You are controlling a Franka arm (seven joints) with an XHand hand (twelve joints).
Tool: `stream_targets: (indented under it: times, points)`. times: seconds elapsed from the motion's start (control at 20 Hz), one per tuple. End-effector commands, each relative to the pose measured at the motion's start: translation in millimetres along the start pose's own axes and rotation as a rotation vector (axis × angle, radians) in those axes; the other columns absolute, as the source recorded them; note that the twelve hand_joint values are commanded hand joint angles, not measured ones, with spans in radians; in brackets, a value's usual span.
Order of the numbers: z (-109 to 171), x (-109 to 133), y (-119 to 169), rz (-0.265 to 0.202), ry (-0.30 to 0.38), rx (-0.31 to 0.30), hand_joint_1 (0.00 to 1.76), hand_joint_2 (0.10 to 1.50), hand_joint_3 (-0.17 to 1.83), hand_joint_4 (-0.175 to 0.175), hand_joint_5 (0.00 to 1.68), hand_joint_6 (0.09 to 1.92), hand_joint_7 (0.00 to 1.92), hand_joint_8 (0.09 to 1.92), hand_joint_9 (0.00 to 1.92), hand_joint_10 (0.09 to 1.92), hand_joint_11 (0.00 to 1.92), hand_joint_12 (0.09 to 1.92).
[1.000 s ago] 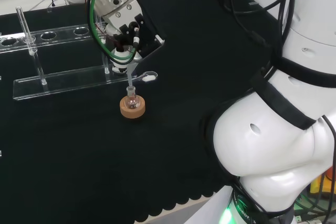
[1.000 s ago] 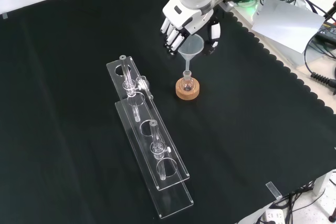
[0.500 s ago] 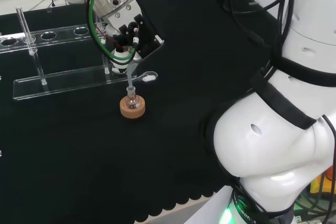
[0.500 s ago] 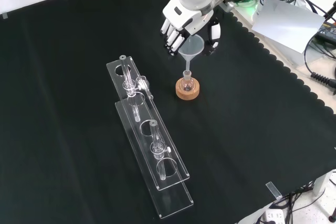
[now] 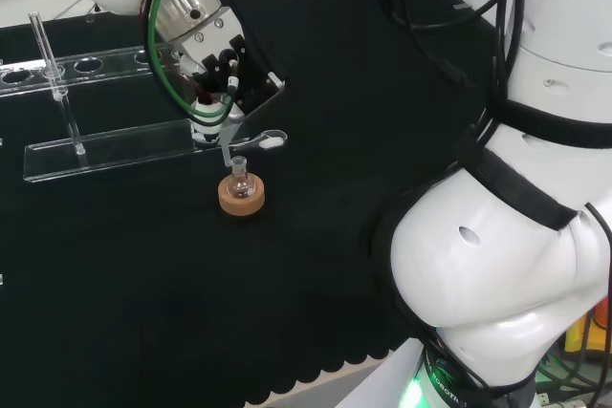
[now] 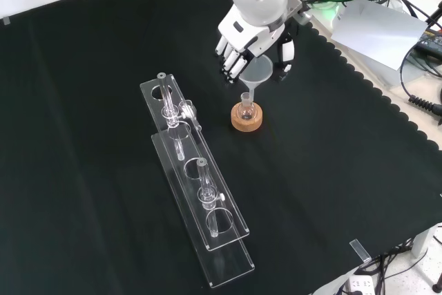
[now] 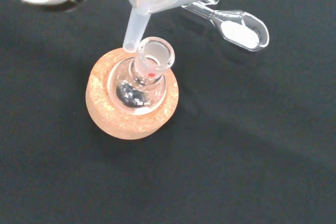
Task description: Place the funnel on the round-bottom flask.
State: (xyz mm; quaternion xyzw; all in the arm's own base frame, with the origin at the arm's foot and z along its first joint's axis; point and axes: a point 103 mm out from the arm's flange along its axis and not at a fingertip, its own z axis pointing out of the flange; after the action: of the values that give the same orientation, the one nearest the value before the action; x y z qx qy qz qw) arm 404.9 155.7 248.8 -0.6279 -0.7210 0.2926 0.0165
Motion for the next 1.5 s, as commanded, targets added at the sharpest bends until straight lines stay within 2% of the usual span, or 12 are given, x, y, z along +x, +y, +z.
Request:
stream_targets:
  times: [0.05, 0.3, 0.7, 1.0, 1.15, 1.5]
  points:
    - [4.2, -11.4, 2.1, 0.011, 0.030, -0.008, 0.91, 0.66, 0.80, -0.002, 0.73, 0.85, 0.79, 0.69, 1.19, 0.52, 0.78, 1.20]
    - [2.0, -13.3, 2.4, 0.011, 0.019, -0.013, 0.90, 0.66, 0.80, -0.002, 0.73, 0.85, 0.79, 0.69, 1.19, 0.52, 0.78, 1.20]
    - [-18.8, -7.0, -4.8, 0.014, 0.003, -0.028, 0.90, 0.66, 0.80, -0.002, 0.73, 0.85, 0.79, 0.69, 1.19, 0.52, 0.78, 1.20]
    - [-17.0, -14.0, -7.4, 0.029, 0.022, -0.028, 0.90, 0.66, 0.80, -0.002, 0.73, 0.86, 0.79, 0.69, 1.19, 0.52, 0.78, 1.20]
    - [-12.7, -25.6, -7.3, 0.024, 0.025, -0.030, 0.90, 0.66, 0.80, -0.002, 0.73, 0.86, 0.79, 0.69, 1.19, 0.52, 0.78, 1.20]
    - [-13.5, -20.9, -7.4, 0.046, 0.022, -0.011, 0.90, 0.66, 0.80, -0.002, 0.73, 0.86, 0.79, 0.69, 1.19, 0.52, 0.78, 1.20]
